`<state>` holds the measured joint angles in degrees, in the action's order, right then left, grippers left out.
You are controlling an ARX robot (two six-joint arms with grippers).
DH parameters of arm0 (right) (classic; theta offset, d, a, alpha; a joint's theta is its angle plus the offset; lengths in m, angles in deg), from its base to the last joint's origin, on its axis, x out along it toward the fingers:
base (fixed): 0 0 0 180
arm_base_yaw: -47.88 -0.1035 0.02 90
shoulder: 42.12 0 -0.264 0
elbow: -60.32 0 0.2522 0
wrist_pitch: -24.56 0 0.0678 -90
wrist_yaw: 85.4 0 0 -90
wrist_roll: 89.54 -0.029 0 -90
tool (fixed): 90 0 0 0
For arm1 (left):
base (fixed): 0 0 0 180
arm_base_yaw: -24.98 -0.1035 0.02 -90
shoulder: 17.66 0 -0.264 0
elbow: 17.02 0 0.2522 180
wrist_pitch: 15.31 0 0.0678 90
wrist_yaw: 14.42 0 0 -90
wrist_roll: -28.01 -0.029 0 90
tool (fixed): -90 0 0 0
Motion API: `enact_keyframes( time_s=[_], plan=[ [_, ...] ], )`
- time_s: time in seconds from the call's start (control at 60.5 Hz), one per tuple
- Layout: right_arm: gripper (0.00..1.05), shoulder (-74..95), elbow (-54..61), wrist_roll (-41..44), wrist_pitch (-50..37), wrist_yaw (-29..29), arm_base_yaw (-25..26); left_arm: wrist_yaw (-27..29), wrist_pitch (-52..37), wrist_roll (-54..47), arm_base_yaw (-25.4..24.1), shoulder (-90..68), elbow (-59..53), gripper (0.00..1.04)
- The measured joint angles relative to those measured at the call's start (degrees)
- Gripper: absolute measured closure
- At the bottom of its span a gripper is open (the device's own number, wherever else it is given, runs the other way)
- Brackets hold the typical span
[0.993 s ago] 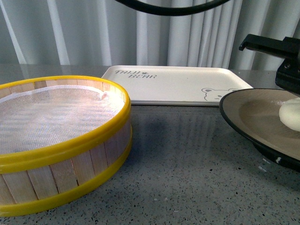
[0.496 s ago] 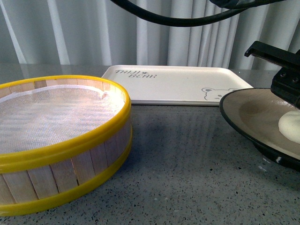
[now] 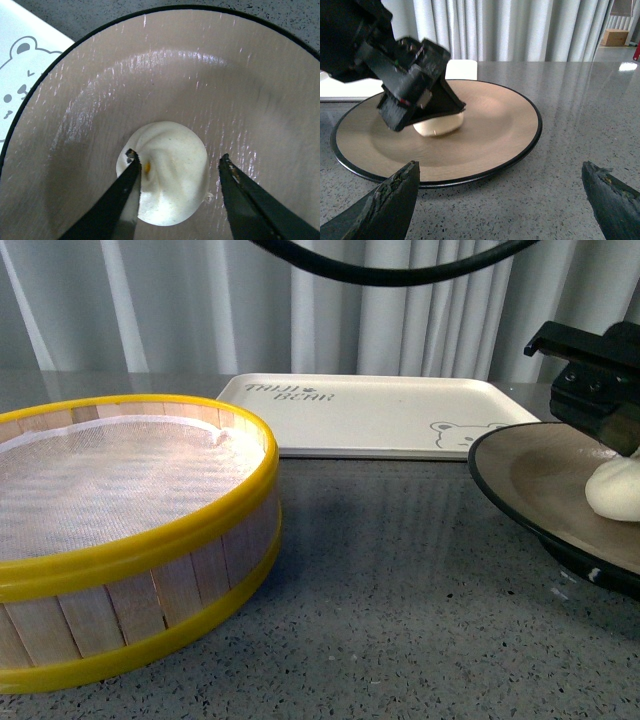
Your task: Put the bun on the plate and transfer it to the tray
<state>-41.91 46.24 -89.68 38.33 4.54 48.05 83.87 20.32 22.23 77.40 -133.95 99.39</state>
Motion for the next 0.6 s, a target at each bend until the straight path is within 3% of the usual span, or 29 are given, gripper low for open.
enact_keyframes(
  time_s=[0.199, 0.364, 0.596],
  plan=[
    [0.09, 0.0, 0.0, 0.0, 0.0, 0.0, 0.0, -0.8, -2.5, 1.8, -1.7, 5.7, -0.9, 0.05],
    [0.09, 0.0, 0.0, 0.0, 0.0, 0.0, 0.0, 0.3, -7.6, 3.1, -5.6, 18.8, -11.3, 0.07],
    [0.09, 0.0, 0.0, 0.0, 0.0, 0.0, 0.0, 3.3, -12.2, 4.6, -15.2, 38.2, -31.8, 0.07]
  ],
)
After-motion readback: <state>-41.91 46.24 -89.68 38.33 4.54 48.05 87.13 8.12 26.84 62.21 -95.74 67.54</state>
